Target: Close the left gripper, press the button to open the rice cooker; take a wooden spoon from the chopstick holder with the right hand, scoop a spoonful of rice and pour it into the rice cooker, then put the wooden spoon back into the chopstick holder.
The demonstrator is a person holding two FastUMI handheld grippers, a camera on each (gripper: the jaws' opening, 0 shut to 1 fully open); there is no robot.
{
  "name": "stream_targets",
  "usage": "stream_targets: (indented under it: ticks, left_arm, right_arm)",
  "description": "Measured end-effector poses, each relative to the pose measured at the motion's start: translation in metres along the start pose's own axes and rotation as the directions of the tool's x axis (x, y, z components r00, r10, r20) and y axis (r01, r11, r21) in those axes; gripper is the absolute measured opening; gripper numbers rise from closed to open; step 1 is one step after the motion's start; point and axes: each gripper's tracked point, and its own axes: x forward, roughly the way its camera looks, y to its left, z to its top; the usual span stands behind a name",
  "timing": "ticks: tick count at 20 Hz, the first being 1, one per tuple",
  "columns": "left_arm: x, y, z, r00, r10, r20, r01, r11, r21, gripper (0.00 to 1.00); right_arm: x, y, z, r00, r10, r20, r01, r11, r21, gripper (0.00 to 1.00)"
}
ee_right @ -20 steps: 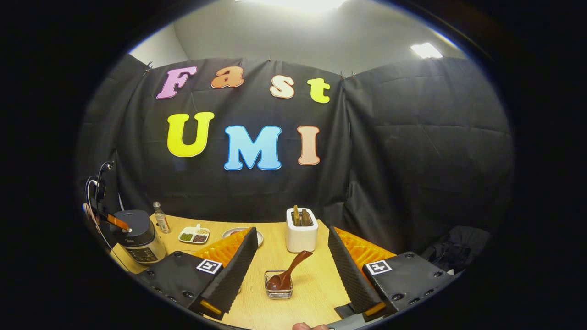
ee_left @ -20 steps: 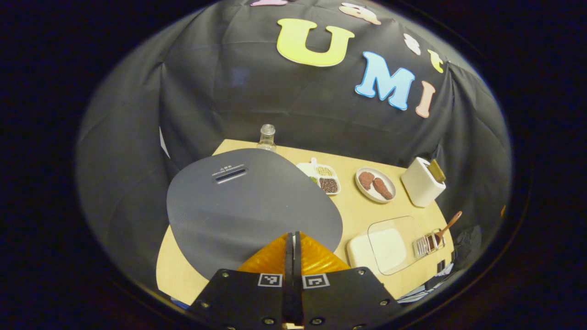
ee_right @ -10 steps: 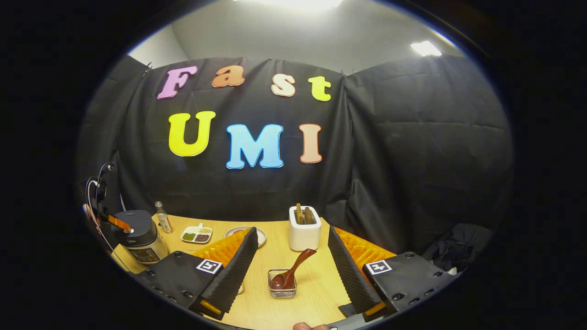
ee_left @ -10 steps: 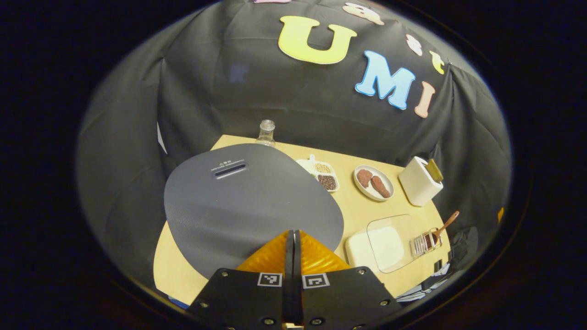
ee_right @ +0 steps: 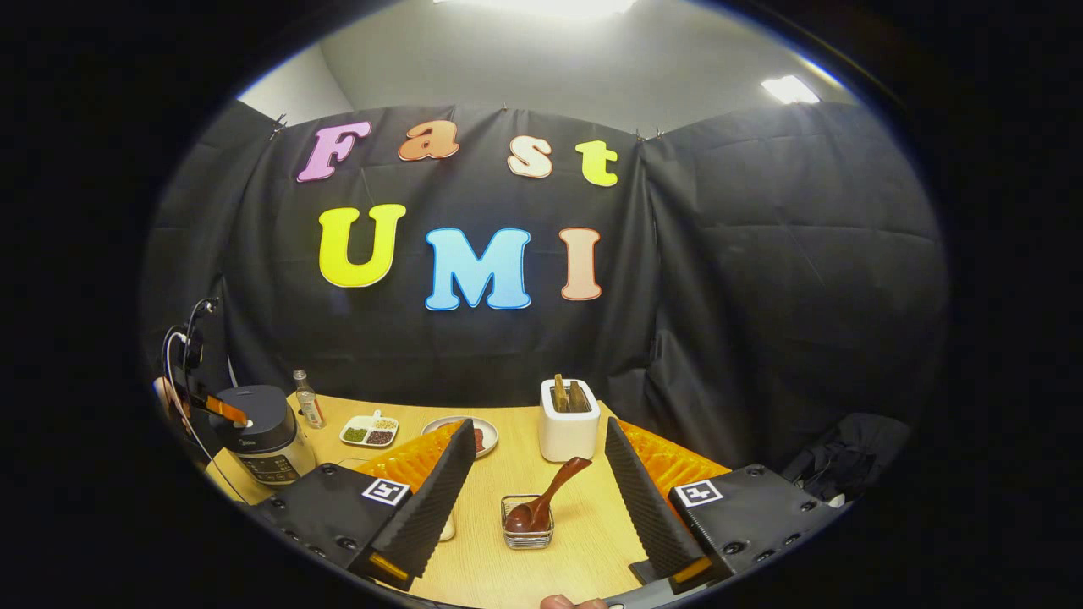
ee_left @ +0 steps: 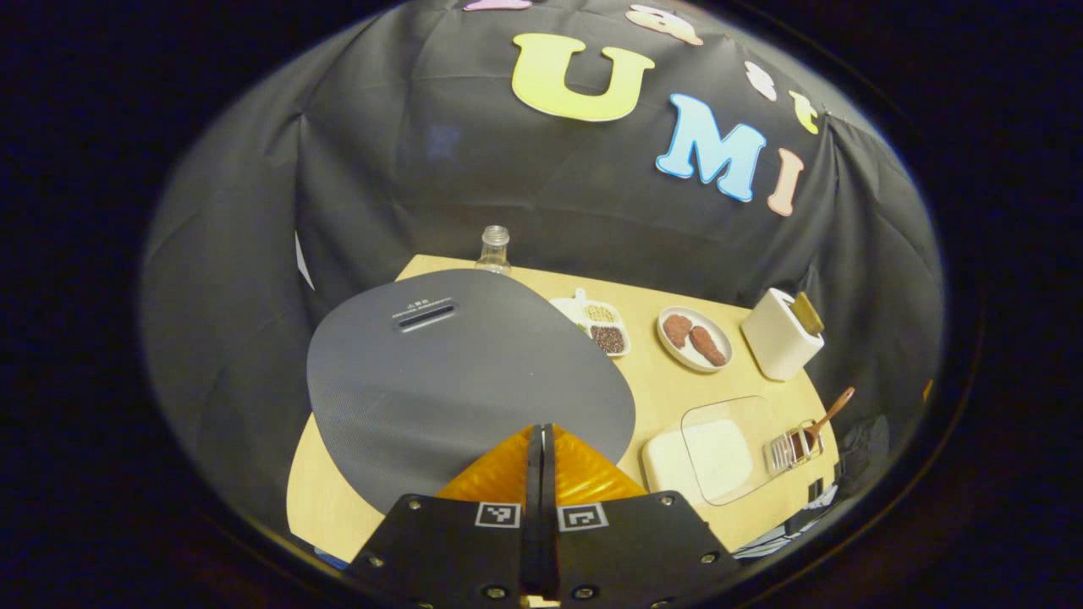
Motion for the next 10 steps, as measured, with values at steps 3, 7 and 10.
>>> stream_targets:
  ticks: [3,7,10]
  left_arm:
    - [-0.002,0.000,0.006,0.999,0.013,0.039,-0.013,1.000,0.015,0.02]
    - [-0.022,0.003,0.033,0.988,0.079,0.130,-0.087,0.994,0.063,0.02]
    - [-0.053,0.000,0.079,0.959,0.154,0.240,-0.193,0.970,0.146,0.02]
  right_arm:
    - [-0.004,-0.006,-0.002,1.000,-0.011,-0.002,0.011,1.000,-0.010,0.98]
    - [-0.005,-0.020,0.001,0.999,-0.042,-0.006,0.042,0.999,-0.020,0.97]
    - [-0.008,-0.030,0.004,0.998,-0.066,0.000,0.066,0.997,-0.029,0.97]
